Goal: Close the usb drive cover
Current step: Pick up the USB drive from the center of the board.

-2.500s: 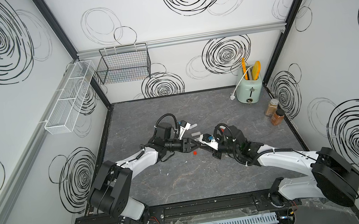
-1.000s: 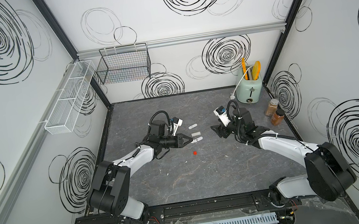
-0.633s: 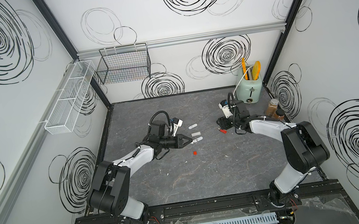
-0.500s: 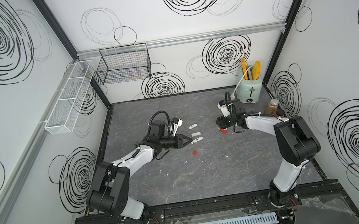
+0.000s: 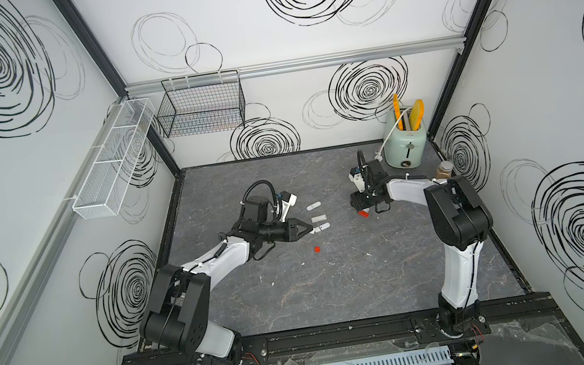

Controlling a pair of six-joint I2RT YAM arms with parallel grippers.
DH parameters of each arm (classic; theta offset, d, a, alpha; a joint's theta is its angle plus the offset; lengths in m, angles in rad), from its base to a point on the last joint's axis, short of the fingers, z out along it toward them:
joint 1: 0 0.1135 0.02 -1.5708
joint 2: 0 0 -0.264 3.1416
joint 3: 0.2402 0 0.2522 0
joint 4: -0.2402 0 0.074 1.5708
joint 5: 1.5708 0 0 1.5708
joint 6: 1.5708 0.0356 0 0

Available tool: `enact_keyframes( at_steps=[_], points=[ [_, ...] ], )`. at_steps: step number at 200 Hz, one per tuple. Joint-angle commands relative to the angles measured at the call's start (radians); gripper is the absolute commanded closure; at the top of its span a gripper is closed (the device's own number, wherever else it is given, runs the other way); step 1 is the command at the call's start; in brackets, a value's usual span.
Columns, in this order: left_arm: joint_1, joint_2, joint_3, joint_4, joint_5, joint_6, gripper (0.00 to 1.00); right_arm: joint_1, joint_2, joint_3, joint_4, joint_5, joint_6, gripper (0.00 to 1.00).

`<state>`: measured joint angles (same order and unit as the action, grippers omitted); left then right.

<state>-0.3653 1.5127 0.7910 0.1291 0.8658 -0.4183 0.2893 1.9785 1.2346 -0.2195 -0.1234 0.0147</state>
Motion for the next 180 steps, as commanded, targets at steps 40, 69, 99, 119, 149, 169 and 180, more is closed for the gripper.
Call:
enact_keyframes(
  at_steps=[40, 69, 99, 119, 149, 169, 180],
  points=[
    [0.000, -0.021, 0.000, 0.018, -0.006, 0.023, 1.00, -0.018, 0.027, -0.001, -0.082, 0.033, -0.024, 0.53],
    [-0.003, -0.016, 0.003, 0.015, -0.005, 0.025, 1.00, -0.021, 0.025, 0.004, -0.109, 0.058, -0.035, 0.55],
    [-0.004, -0.018, -0.002, 0.023, -0.003, 0.025, 1.00, -0.021, -0.001, -0.016, -0.110, 0.054, -0.035, 0.55],
    [-0.003, -0.023, -0.001, 0.017, -0.005, 0.029, 1.00, -0.021, -0.015, -0.026, -0.126, 0.056, -0.035, 0.55],
    [-0.007, -0.022, -0.001, 0.023, -0.002, 0.028, 1.00, -0.019, -0.034, -0.050, -0.124, 0.057, -0.041, 0.52],
    [-0.006, -0.022, -0.001, 0.020, -0.003, 0.027, 1.00, -0.016, -0.038, -0.064, -0.128, 0.057, -0.042, 0.50],
    [-0.009, -0.023, -0.006, 0.026, -0.001, 0.026, 1.00, -0.015, -0.041, -0.073, -0.122, 0.061, -0.047, 0.49]
  ],
)
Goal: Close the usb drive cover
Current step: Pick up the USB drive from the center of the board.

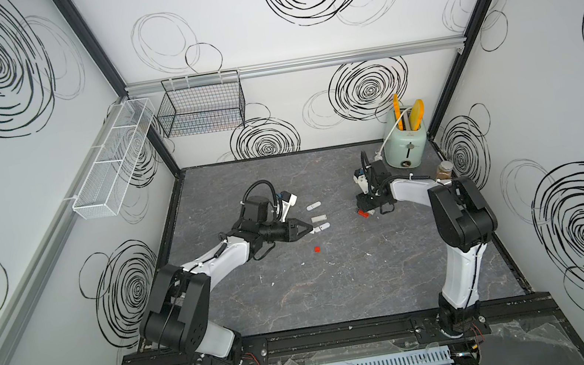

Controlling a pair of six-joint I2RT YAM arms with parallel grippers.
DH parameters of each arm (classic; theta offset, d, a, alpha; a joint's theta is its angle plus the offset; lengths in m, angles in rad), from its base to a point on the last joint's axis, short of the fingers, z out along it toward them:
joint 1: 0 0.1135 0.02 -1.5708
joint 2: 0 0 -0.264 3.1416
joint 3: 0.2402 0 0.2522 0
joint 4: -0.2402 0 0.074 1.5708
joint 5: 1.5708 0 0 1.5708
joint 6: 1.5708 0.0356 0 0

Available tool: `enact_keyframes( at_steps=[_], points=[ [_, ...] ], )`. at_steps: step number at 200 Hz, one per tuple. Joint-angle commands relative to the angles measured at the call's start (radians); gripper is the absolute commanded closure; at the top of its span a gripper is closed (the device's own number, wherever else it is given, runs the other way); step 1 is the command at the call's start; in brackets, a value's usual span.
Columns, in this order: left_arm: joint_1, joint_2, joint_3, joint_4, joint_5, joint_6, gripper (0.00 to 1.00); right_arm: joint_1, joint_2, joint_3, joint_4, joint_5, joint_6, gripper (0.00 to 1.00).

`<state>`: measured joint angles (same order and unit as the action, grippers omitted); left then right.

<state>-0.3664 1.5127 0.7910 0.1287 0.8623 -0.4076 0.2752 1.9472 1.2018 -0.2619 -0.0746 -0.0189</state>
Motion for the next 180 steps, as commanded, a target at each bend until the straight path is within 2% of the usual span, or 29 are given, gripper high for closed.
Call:
enact_keyframes(
  at_steps=[1, 38, 96, 144, 180],
  points=[
    [-0.008, -0.023, -0.006, 0.027, 0.003, 0.016, 1.00, -0.001, -0.010, -0.041, -0.079, 0.013, -0.013, 0.49],
    [-0.005, -0.031, -0.009, 0.027, 0.002, 0.019, 1.00, -0.001, -0.022, -0.052, -0.096, 0.026, -0.015, 0.49],
    [-0.007, -0.032, -0.012, 0.031, 0.004, 0.014, 1.00, -0.001, -0.050, -0.078, -0.114, 0.039, -0.014, 0.56],
    [-0.007, -0.036, -0.014, 0.031, 0.002, 0.015, 1.00, 0.004, -0.080, -0.115, -0.127, 0.070, -0.010, 0.55],
    [-0.008, -0.029, -0.012, 0.033, 0.005, 0.013, 1.00, 0.008, -0.084, -0.128, -0.122, 0.069, -0.013, 0.62]
  ],
)
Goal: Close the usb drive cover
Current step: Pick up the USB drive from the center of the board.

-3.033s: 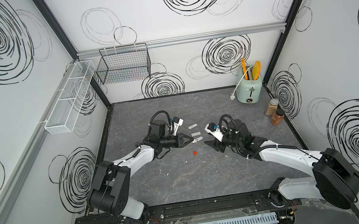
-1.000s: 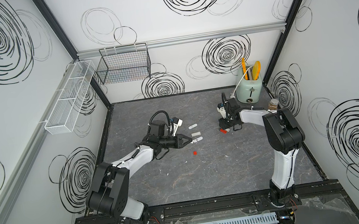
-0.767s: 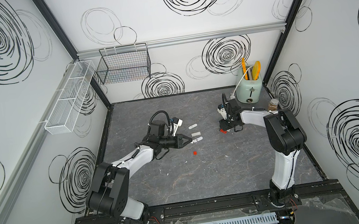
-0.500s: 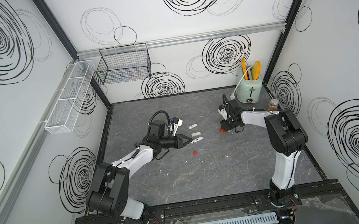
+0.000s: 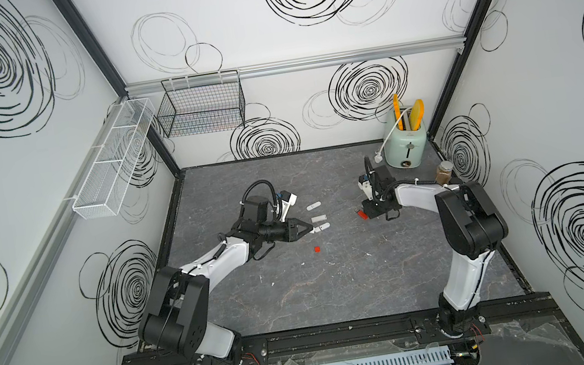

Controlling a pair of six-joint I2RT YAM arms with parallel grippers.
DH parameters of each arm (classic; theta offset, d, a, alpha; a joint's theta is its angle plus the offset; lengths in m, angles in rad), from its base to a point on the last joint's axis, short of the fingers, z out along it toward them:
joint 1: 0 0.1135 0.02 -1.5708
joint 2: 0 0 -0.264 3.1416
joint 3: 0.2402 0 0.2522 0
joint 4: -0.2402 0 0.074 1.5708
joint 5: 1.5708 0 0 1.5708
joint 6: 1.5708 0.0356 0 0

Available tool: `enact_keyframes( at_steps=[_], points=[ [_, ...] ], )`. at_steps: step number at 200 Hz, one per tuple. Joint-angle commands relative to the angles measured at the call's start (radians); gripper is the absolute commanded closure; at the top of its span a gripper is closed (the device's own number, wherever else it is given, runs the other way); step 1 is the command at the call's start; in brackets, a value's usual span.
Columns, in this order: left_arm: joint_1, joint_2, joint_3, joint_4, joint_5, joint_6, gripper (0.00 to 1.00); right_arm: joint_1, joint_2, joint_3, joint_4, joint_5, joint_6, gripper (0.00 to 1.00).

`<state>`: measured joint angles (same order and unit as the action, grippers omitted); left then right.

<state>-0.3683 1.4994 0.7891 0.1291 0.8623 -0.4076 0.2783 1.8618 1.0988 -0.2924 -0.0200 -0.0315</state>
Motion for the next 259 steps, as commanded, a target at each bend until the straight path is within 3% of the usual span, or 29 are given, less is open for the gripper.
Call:
enact_keyframes(
  at_steps=[1, 16, 87, 142, 164, 203, 259],
  points=[
    [-0.006, -0.016, -0.010, 0.032, 0.004, 0.013, 1.00, 0.005, 0.003, -0.024, -0.093, 0.014, -0.001, 0.63],
    [-0.005, -0.014, -0.003, 0.024, 0.003, 0.014, 1.00, 0.007, 0.008, -0.010, -0.108, 0.015, -0.001, 0.70],
    [-0.006, -0.006, -0.006, 0.031, 0.004, 0.015, 1.00, -0.002, -0.017, -0.011, -0.090, 0.043, -0.005, 0.84],
    [-0.005, 0.011, 0.007, 0.026, 0.009, 0.007, 1.00, -0.003, -0.176, -0.057, -0.059, 0.048, -0.002, 0.88],
    [-0.001, 0.017, 0.006, 0.028, 0.010, -0.001, 1.00, 0.008, -0.274, -0.139, 0.016, -0.013, -0.034, 0.89],
    [-0.003, 0.027, 0.012, 0.027, 0.020, -0.013, 1.00, 0.107, -0.421, -0.293, 0.210, -0.144, -0.166, 0.93],
    [-0.013, 0.052, 0.019, 0.030, 0.041, -0.027, 1.00, 0.321, -0.507, -0.422, 0.401, -0.134, -0.390, 0.95]
  ],
)
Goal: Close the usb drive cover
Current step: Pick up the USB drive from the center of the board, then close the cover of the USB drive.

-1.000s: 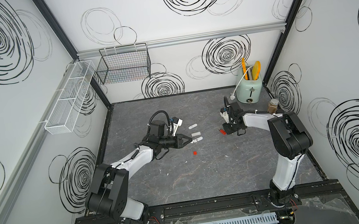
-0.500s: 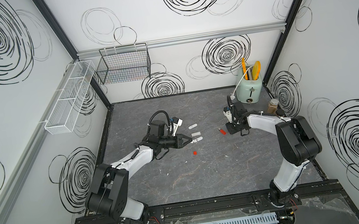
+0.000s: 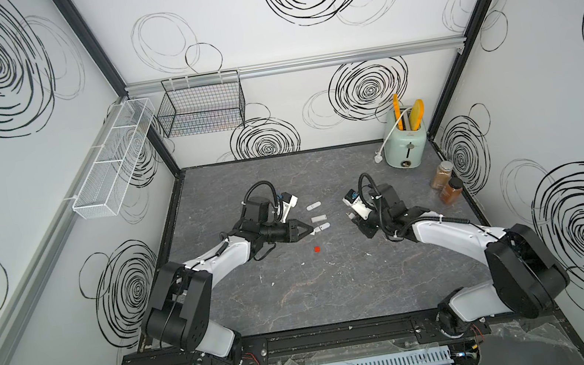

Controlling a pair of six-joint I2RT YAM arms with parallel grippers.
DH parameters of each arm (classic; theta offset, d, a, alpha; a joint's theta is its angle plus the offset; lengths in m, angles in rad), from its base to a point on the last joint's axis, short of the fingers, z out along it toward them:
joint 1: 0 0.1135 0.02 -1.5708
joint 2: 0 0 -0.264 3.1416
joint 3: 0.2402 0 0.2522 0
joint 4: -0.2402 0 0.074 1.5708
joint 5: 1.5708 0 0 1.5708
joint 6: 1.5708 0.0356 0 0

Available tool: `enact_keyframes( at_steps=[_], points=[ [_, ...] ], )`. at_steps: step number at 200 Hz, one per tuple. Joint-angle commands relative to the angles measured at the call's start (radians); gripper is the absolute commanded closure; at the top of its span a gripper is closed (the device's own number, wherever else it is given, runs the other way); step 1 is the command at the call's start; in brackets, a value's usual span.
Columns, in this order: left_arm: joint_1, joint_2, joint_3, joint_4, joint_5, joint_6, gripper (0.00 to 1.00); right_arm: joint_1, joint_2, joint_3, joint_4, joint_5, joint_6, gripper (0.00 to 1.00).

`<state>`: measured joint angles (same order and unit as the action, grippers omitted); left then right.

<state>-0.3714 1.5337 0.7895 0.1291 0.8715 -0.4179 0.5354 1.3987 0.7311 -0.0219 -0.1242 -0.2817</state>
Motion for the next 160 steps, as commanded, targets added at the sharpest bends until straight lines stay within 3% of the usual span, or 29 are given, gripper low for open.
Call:
enact_keyframes(
  at_steps=[1, 68, 160],
  points=[
    [-0.010, 0.019, 0.019, 0.030, 0.033, -0.024, 1.00, 0.067, -0.045, -0.055, 0.133, -0.032, -0.144, 0.95],
    [-0.030, 0.061, 0.048, 0.004, 0.058, -0.034, 1.00, 0.182, -0.141, -0.180, 0.279, -0.103, -0.302, 0.96],
    [-0.063, 0.066, 0.052, -0.016, 0.087, -0.002, 1.00, 0.224, -0.110, -0.183, 0.238, -0.135, -0.377, 0.95]
  ],
)
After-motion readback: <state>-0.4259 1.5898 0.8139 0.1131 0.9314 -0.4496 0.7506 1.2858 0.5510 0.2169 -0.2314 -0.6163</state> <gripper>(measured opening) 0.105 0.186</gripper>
